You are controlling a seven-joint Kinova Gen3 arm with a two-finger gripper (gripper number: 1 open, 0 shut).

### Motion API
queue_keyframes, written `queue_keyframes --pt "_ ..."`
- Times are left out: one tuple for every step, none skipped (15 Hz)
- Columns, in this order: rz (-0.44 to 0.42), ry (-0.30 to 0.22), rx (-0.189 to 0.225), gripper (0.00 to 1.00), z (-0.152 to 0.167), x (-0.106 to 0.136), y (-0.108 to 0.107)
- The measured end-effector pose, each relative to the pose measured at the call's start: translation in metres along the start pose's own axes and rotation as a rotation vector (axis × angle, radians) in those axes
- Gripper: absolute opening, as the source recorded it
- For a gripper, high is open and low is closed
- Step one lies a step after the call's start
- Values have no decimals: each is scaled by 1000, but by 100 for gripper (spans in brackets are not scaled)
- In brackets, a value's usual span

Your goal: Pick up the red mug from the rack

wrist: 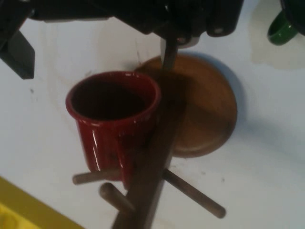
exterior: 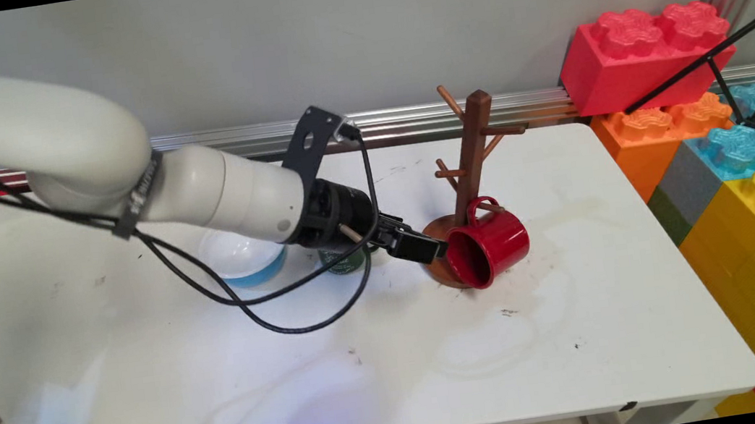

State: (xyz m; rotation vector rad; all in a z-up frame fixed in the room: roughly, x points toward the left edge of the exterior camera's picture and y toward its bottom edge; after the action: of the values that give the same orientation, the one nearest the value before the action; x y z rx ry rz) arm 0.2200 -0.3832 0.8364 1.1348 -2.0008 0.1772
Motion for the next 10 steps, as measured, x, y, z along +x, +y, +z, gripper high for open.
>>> queue_keyframes --pt "-25 18 4 100 4 -4 0" --pt "-49 37 3 100 8 -8 2" --pt "-72 53 0 100 11 -12 3" --pt "-89 66 -3 100 14 -14 4" --pt "-101 73 -5 100 15 -16 5" --pt "-116 84 -7 100 17 -18 6" --pt "-132 95 -10 100 19 -21 7" --pt "-146 103 -13 100 21 -24 8" --pt "-157 110 -14 100 22 -26 8" --pt "-169 117 -17 100 23 -28 9"
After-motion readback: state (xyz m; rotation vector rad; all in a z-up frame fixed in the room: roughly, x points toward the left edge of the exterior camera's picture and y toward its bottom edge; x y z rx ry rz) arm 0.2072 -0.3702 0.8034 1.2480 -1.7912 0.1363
